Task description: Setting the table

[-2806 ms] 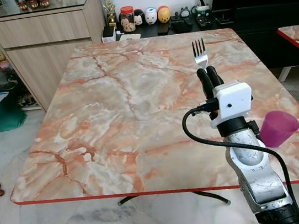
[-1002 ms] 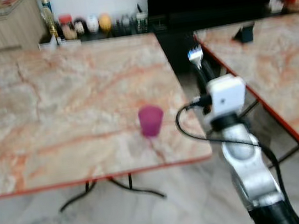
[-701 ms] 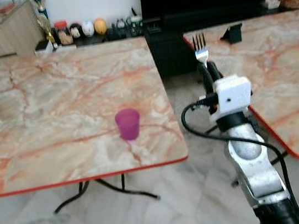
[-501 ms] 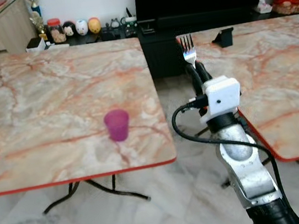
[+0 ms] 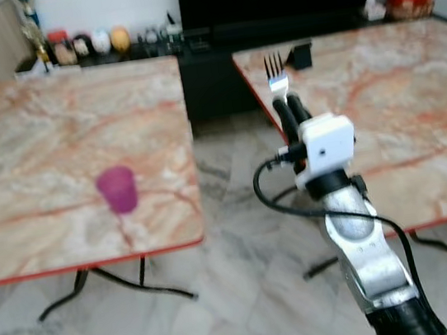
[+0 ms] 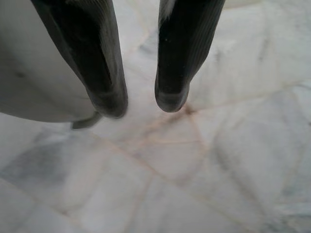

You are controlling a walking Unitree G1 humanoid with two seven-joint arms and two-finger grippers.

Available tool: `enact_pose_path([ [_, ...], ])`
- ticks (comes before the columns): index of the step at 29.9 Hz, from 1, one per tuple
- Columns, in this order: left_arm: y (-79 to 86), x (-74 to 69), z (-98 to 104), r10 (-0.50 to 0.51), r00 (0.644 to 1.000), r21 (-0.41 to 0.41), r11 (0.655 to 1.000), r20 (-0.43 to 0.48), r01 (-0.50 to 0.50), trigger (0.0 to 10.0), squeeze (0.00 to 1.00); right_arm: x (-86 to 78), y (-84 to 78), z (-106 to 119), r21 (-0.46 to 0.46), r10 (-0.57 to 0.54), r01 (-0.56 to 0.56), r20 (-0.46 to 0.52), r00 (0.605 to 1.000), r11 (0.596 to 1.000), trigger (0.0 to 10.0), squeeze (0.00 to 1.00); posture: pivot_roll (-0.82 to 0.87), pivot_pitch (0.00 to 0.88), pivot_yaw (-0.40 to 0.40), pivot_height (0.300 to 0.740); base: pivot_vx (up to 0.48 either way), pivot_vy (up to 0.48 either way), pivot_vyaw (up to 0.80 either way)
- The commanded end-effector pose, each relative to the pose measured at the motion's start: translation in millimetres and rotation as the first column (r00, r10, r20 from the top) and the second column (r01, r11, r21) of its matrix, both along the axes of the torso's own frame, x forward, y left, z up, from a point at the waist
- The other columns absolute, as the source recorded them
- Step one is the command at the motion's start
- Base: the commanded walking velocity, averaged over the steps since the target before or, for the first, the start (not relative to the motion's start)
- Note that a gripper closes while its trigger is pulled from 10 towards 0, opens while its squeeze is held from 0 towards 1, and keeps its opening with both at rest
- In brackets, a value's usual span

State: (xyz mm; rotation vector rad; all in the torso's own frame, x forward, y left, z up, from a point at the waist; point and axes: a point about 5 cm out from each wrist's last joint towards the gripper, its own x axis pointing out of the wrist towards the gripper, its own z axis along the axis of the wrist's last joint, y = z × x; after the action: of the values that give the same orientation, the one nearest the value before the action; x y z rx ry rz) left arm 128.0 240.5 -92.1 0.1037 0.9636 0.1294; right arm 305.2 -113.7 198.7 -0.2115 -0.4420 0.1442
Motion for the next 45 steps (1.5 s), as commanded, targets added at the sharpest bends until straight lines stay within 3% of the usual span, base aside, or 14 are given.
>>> enact_pose_path([
  [1,-0.8,-5.4,-2,-0.008,1.0,-0.001,1.0,-0.025,0.008,10.0,0.0,1.3,0.2,6,0.002,0.004,-0.004,0.016,1.0,1.0,10.0,0.0,-0.07,0.0,0.0,0.707,0.0,-0.315,0.0],
  [14,1.3,-14.3,-4,-0.001,0.999,0.001,1.0,-0.046,0.002,10.0,0.0,2.1,1.7,7,-0.039,-0.001,0.002,0.023,1.0,0.999,10.0,0.0,-0.07,0.0,-0.002,0.707,0.0,-0.316,0.11],
  [27,1.3,-10.6,-3,-0.013,0.999,0.0,1.0,-0.043,0.013,10.0,0.0,3.7,2.7,6,-0.011,0.005,-0.005,0.018,1.0,1.0,10.0,0.0,-0.08,0.0,0.005,0.707,0.0,-0.312,0.12],
  [37,14.4,-25.6,-4,-0.005,0.998,0.012,1.0,-0.069,0.006,10.0,0.0,5.0,2.6,6,-0.003,-0.002,0.002,0.018,1.0,1.0,10.0,0.0,-0.08,0.0,0.013,0.707,0.0,-0.312,0.0],
  [45,11.4,-22.8,-4,-0.015,0.998,0.011,1.0,-0.066,0.016,10.0,0.0,6.1,1.3,7,0.007,-0.013,0.013,0.02,1.0,1.0,10.0,0.0,-0.08,0.0,0.007,0.707,0.0,-0.313,0.0],
])
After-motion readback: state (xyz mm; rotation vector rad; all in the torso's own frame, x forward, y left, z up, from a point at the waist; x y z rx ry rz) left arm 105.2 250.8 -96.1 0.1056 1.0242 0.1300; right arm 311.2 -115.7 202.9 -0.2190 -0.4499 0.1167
